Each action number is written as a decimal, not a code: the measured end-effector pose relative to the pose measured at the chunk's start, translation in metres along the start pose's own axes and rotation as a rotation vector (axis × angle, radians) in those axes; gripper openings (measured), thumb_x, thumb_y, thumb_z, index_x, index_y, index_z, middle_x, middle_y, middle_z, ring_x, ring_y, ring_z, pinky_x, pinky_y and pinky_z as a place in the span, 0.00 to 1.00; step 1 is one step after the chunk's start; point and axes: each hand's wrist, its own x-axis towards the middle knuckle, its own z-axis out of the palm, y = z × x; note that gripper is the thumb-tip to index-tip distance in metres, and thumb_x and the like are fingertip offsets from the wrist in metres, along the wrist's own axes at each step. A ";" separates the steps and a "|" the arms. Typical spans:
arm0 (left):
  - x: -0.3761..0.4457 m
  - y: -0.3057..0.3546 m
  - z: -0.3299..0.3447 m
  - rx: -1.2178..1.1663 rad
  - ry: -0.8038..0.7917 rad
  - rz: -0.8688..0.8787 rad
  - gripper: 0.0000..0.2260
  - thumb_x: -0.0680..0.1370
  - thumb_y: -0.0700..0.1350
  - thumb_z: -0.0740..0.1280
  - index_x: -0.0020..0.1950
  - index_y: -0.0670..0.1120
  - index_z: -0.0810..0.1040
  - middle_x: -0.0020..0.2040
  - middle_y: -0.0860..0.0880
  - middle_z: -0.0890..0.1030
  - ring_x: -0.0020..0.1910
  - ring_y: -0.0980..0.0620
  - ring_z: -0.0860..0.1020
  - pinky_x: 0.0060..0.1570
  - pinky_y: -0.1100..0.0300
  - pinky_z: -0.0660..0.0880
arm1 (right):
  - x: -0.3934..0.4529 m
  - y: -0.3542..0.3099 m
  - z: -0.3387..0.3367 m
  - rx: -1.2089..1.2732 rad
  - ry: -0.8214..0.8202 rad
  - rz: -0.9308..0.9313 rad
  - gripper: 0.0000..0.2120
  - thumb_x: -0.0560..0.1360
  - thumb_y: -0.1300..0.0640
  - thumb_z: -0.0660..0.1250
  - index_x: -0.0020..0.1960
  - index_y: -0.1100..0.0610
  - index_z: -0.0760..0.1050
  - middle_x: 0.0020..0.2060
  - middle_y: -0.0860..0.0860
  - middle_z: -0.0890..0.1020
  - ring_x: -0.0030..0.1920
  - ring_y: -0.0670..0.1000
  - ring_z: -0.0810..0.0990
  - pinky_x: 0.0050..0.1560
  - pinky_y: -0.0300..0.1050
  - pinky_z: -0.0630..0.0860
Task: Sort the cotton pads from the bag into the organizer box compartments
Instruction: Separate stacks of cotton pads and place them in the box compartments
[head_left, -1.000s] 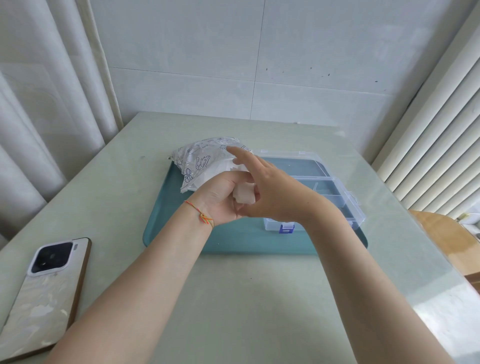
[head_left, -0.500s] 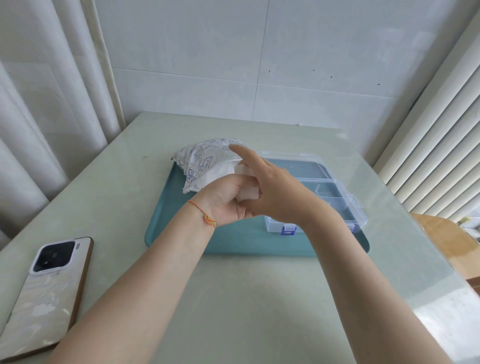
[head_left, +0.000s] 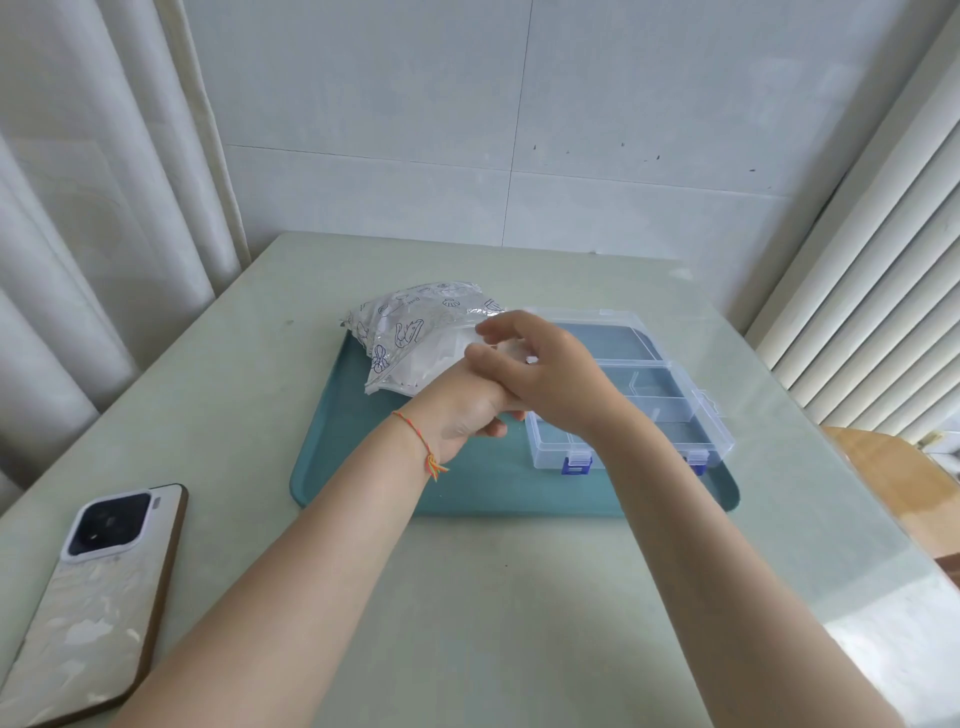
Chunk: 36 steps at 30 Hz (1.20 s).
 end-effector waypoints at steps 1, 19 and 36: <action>-0.001 0.000 0.000 0.005 -0.007 0.018 0.13 0.70 0.38 0.66 0.49 0.54 0.78 0.39 0.56 0.78 0.39 0.54 0.73 0.30 0.65 0.67 | 0.000 0.000 0.001 0.007 0.006 0.009 0.11 0.76 0.48 0.69 0.57 0.49 0.79 0.51 0.44 0.82 0.45 0.48 0.81 0.37 0.31 0.75; 0.003 -0.002 -0.008 -0.316 0.048 -0.184 0.07 0.74 0.41 0.66 0.52 0.46 0.75 0.36 0.50 0.72 0.34 0.55 0.73 0.31 0.65 0.70 | -0.004 0.001 0.003 -0.552 -0.172 -0.171 0.39 0.67 0.49 0.76 0.73 0.49 0.62 0.68 0.44 0.69 0.67 0.50 0.67 0.64 0.51 0.66; 0.003 -0.004 -0.012 -0.290 0.011 -0.133 0.10 0.78 0.35 0.63 0.41 0.48 0.76 0.31 0.53 0.70 0.28 0.58 0.69 0.26 0.67 0.67 | -0.008 -0.007 -0.016 -0.274 -0.225 -0.116 0.34 0.70 0.50 0.75 0.72 0.44 0.64 0.66 0.41 0.70 0.63 0.43 0.72 0.62 0.43 0.70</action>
